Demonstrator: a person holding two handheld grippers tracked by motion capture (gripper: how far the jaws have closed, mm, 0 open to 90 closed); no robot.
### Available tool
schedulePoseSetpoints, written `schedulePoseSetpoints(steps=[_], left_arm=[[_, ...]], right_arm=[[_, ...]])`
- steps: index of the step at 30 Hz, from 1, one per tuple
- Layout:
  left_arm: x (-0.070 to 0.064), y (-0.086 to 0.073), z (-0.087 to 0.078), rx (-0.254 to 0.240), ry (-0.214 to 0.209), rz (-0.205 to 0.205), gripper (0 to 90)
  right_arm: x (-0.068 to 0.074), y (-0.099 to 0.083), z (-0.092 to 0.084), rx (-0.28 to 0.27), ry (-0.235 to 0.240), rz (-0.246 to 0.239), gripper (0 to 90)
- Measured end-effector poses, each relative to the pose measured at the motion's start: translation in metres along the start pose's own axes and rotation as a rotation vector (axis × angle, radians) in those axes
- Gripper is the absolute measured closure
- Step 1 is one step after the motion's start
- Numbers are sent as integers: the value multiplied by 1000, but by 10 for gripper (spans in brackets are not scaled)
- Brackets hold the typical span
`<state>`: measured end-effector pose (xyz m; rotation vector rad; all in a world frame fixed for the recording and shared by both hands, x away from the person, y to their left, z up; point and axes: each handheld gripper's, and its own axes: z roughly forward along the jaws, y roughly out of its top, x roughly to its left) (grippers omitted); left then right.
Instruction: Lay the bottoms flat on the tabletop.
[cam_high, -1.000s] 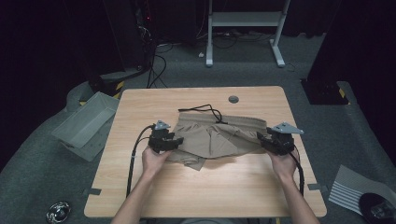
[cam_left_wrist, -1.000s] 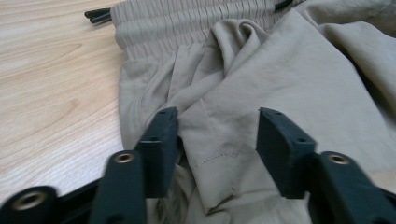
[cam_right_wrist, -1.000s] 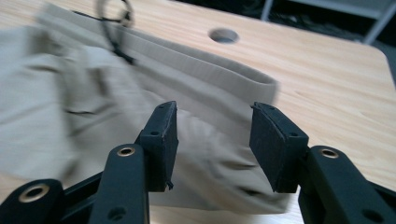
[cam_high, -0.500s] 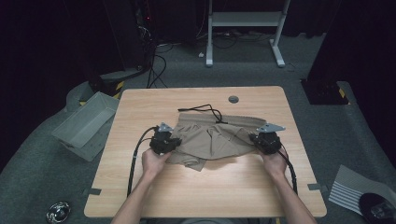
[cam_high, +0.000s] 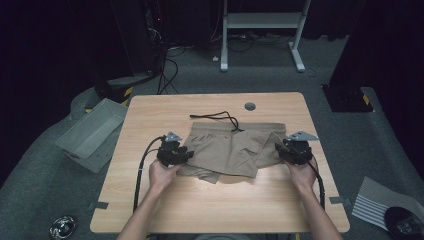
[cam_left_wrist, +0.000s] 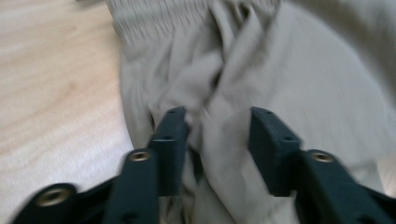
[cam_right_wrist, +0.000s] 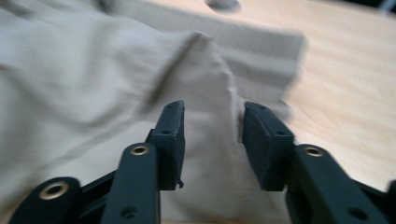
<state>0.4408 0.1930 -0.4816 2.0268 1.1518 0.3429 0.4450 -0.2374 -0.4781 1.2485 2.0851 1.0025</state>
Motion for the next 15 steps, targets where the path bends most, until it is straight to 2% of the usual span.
schedulePoseSetpoints(steps=[1, 3, 7, 10, 12, 13, 15], left_arm=[[0, 2, 1, -8, 1, 0, 534], [-3, 4, 5, -20, -3, -2, 526], [-9, 6, 20, 29, -6, 15, 584], [-12, 3, 29, 77, -22, 33, 707], [-14, 2, 32, 102, -29, 47, 765], [-15, 1, 33, 107, -33, 47, 787], [-17, 0, 32, 118, -39, 60, 820]], right_arm=[[9, 2, -4, -23, 21, -23, 569], [23, 5, -8, -35, 49, -67, 564], [52, 7, -2, -32, 129, -132, 548], [66, 6, 10, -2, 183, -133, 530], [73, 5, 19, 29, 188, -153, 545], [75, 4, 23, 46, 193, -158, 570], [74, 2, 33, 88, 217, -157, 678]])
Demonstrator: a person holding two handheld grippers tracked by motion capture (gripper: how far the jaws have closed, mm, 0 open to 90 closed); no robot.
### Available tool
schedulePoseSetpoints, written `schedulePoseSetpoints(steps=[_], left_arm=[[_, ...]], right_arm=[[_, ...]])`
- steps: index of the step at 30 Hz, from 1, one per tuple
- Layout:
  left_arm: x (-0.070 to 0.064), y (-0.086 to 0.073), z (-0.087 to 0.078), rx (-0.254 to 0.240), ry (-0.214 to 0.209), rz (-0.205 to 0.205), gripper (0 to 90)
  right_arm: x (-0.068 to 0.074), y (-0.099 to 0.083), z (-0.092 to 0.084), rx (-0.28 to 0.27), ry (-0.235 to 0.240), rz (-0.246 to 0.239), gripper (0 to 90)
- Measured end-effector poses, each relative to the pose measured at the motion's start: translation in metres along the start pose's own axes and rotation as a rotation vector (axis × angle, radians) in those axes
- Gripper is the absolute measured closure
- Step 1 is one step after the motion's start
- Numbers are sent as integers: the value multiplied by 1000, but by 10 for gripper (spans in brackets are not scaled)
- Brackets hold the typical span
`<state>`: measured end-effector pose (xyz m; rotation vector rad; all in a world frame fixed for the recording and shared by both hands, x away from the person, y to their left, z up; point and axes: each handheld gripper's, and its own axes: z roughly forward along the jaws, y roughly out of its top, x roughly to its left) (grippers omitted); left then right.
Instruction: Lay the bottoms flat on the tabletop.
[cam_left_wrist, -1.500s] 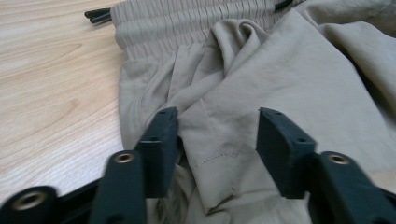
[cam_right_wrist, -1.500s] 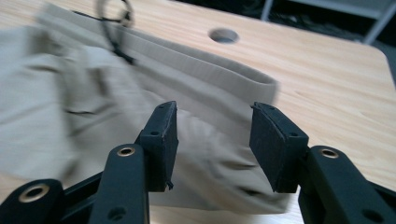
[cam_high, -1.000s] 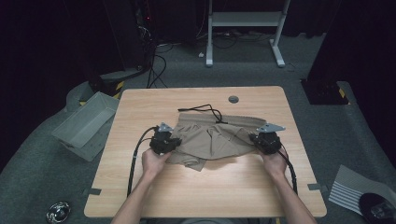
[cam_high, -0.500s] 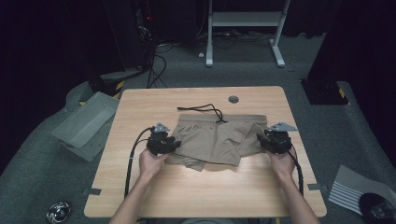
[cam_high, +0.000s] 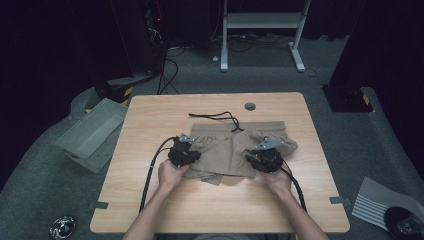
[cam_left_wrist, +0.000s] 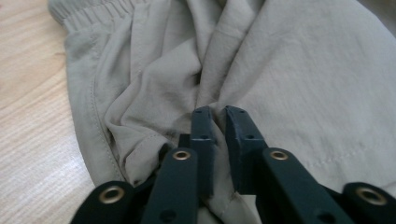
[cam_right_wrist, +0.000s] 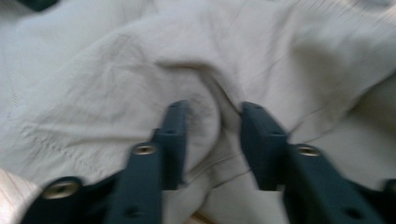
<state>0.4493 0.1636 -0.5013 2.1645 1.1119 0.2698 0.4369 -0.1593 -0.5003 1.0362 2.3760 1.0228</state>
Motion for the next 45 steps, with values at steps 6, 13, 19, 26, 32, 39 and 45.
schedulePoseSetpoints(steps=[6, 13, 19, 26, 32, 39, 45], left_arm=[[-1, 0, -4, -5, 7, 12, 830], [12, 0, -20, -102, 33, -81, 614], [23, 3, -20, -119, 93, -138, 467], [29, 7, 4, -25, 136, -136, 458], [32, 5, 13, -6, 150, -133, 494], [38, 4, 13, -17, 204, -133, 500], [45, 7, 9, -1, 236, -170, 470]], right_arm=[[-4, -5, 13, 66, 21, -43, 900], [-15, -7, -11, 24, -24, -32, 887], [-10, -4, -26, -40, -41, -19, 628], [6, -5, -2, 56, -8, -84, 781], [3, -13, -11, 56, 8, -93, 898], [-9, -38, -43, 61, -45, -96, 898], [-28, -63, -56, 68, -95, -7, 852]])
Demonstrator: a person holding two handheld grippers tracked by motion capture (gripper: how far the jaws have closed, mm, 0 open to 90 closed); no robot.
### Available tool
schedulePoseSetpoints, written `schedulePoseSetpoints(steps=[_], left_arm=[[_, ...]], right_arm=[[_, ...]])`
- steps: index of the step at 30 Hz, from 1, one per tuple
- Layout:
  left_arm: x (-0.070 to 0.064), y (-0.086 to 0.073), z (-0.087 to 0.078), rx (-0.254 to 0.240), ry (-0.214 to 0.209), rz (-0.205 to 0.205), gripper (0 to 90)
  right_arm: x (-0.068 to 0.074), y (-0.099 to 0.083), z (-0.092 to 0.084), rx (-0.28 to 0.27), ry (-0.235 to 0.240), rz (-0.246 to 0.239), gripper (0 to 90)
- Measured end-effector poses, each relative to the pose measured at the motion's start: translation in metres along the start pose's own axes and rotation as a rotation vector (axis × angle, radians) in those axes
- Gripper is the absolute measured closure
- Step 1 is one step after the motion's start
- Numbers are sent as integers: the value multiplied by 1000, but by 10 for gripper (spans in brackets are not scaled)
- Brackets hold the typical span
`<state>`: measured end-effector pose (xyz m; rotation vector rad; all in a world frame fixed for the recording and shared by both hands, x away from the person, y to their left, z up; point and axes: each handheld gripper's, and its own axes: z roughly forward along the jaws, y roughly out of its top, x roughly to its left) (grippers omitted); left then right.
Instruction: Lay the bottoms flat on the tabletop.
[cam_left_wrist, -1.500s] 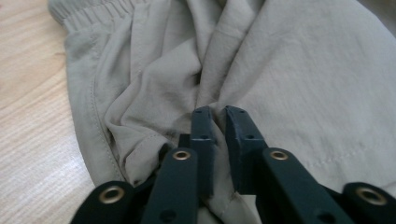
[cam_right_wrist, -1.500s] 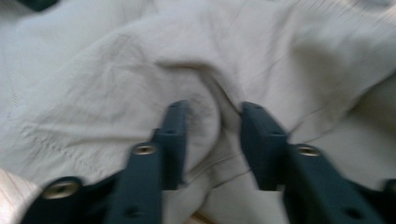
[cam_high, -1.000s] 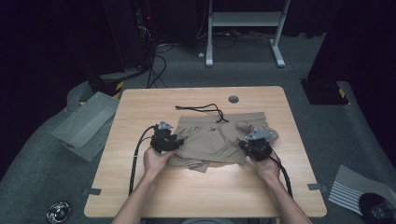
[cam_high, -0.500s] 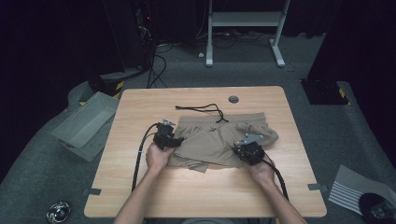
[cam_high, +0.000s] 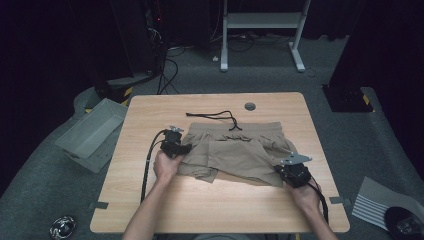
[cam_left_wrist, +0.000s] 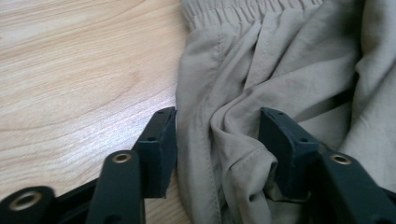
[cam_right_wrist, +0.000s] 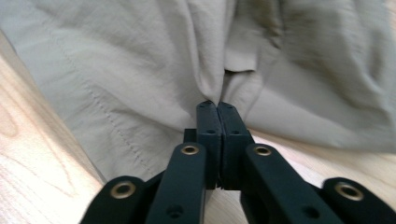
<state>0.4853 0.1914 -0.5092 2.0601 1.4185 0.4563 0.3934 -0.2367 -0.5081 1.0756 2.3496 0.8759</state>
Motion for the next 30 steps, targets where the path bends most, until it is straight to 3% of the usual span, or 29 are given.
schedulePoseSetpoints(steps=[2, 4, 7, 9, 12, 15, 18, 21, 25, 30], left_arm=[[-5, 0, -7, -19, -14, 14, 458], [-15, 0, -16, -62, -44, 43, 434], [-31, -2, -30, -99, -63, 107, 405], [-37, -5, -34, -107, -84, 126, 408], [-40, -9, -28, -82, -91, 134, 408], [-39, -11, -17, -45, -67, 135, 429], [-35, -13, -4, -22, -25, 139, 477], [-27, -11, 1, -57, -8, 107, 469], [-19, -11, 4, -87, 27, 83, 459], [-11, -6, 5, -57, 46, 68, 456]], right_arm=[[0, 1, -4, -33, -21, 24, 708], [3, 6, -10, -87, -23, 33, 626], [16, 19, -13, -143, 3, -1, 566], [27, 27, -8, -139, 25, -45, 557], [39, 35, 10, -73, 39, -82, 603], [39, 37, 32, -4, 70, -83, 762], [38, 40, 42, -1, 85, -88, 836], [33, 45, 47, 5, 64, -99, 875], [27, 44, 44, 20, 58, -102, 887], [15, 17, 21, 38, 14, -92, 888]])
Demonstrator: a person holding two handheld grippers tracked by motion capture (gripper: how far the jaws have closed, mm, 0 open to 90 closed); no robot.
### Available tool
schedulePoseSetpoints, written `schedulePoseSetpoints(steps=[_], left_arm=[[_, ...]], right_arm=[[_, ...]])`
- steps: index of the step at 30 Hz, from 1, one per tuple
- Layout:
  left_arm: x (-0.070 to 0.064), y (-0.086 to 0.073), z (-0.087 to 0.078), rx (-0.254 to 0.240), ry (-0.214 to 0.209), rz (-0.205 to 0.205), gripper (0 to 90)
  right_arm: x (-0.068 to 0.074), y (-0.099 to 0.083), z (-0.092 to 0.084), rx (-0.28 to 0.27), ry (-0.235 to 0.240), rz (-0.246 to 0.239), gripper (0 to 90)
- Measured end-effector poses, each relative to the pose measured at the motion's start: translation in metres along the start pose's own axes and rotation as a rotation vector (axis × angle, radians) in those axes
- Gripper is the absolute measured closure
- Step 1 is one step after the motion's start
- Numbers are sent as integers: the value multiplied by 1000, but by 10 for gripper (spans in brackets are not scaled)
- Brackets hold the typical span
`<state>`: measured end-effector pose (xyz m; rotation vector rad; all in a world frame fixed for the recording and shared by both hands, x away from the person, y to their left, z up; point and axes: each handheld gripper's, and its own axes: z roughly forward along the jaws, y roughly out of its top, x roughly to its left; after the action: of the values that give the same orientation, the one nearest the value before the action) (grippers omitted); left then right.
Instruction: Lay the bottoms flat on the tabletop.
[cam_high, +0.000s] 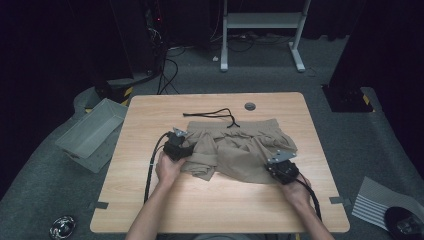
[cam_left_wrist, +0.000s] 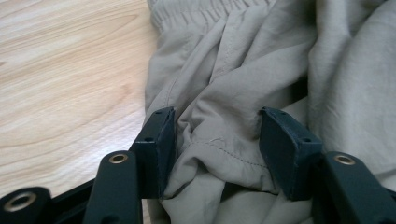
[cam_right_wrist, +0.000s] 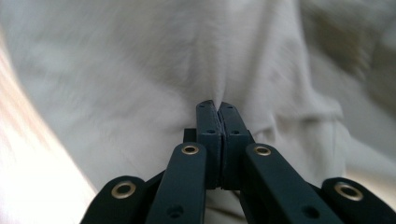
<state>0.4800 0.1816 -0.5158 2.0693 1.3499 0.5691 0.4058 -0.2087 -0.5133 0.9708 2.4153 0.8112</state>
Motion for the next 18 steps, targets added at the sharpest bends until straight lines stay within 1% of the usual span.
schedulePoseSetpoints(steps=[1, 3, 5, 6, 7, 8, 9, 11, 13, 15, 16, 18], left_arm=[[2, 1, 0, 9, 3, -2, 455], [3, 4, 1, 25, 1, -21, 452], [2, 4, -1, 26, -2, -20, 451], [1, 4, -3, 23, -17, -24, 442], [-1, 5, -6, 14, -42, -28, 420], [-2, 6, -11, 0, -63, -20, 404], [-4, 6, -15, -18, -75, -17, 398], [-8, 7, -28, -63, -115, -17, 392], [-11, 8, -38, -88, -146, -10, 382], [-16, 7, -42, -96, -169, 7, 379], [-18, 6, -42, -93, -181, 13, 377], [-24, 4, -38, -70, -193, 35, 376]], right_arm=[[-4, -7, -5, 2, -7, 16, 888], [-11, -19, -15, 3, -10, 50, 880], [-15, -24, -19, -6, -10, 73, 841], [-15, -24, -22, -16, -14, 83, 791], [-15, -24, -24, -37, -16, 94, 735], [-14, -22, -27, -70, -16, 102, 689], [-12, -19, -30, -98, -12, 111, 651], [-7, -11, -33, -143, -2, 103, 607], [0, -2, -32, -172, 15, 84, 573], [7, 7, -26, -166, 26, 60, 557], [10, 11, -21, -153, 39, 51, 555], [16, 15, -8, -115, 54, 35, 556]])
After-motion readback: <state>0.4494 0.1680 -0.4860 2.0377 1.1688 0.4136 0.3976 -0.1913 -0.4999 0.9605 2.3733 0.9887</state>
